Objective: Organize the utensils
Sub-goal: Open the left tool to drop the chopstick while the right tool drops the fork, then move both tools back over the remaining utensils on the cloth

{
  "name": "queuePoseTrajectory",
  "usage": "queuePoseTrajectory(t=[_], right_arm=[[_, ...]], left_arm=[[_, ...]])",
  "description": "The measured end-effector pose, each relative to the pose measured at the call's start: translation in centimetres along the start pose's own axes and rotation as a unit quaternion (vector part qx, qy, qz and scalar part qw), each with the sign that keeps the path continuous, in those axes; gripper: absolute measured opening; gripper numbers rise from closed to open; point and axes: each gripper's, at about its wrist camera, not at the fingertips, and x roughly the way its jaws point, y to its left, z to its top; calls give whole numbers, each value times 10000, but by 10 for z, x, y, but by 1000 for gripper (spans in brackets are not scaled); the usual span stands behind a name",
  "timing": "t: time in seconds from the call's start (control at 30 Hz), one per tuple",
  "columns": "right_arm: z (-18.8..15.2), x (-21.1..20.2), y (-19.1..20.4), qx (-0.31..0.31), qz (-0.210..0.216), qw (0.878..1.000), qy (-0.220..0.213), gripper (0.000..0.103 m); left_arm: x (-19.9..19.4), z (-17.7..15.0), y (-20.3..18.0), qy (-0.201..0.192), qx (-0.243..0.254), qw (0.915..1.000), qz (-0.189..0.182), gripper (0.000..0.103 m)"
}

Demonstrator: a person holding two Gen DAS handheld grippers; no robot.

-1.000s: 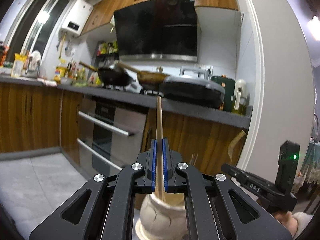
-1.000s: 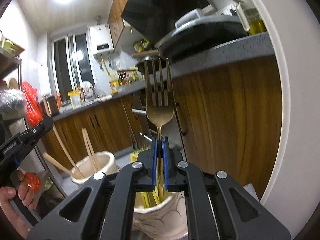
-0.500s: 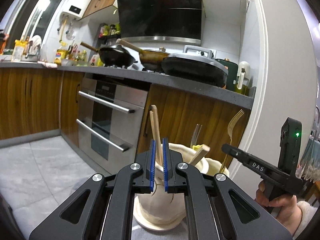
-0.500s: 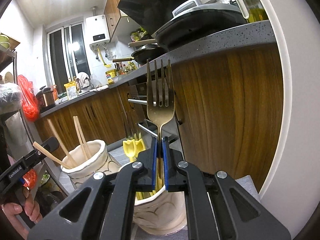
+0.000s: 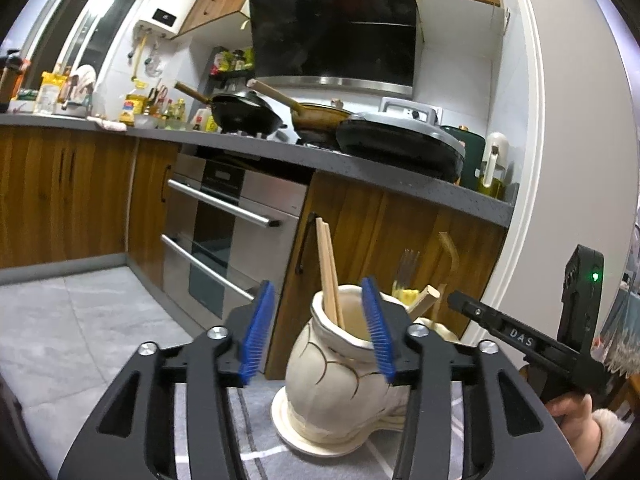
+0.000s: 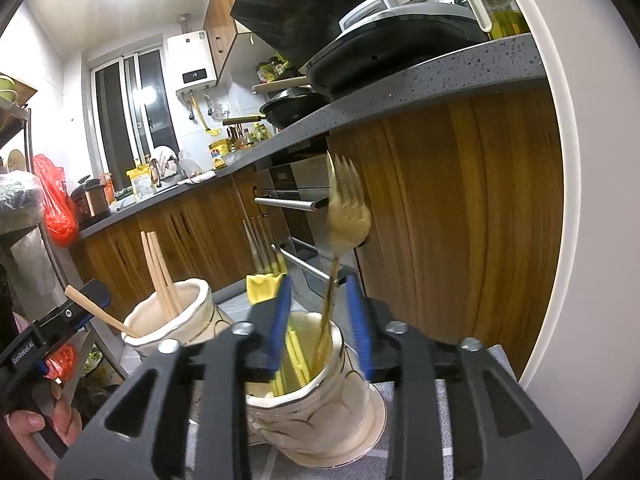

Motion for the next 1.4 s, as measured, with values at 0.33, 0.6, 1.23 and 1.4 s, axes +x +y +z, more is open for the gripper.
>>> queuePoseTrajectory(t=[0.33, 0.6, 1.23, 1.4], right_arm=[[-3, -25, -2, 155, 128, 9997, -143, 92], [-7, -51, -5, 231, 104, 9996, -144, 98], [-47, -78, 3, 50, 152, 9984, 547, 98], [-66, -83, 11, -179, 226, 9953, 928, 98]], left_arm=[[-28, 13, -3, -273, -156, 9987, 397, 97], [-49, 10, -11, -147, -60, 9971, 742, 98], [-80, -34, -13, 640, 261, 9904, 1195, 98], [-81, -44, -10, 931, 196, 9880, 1215, 98]])
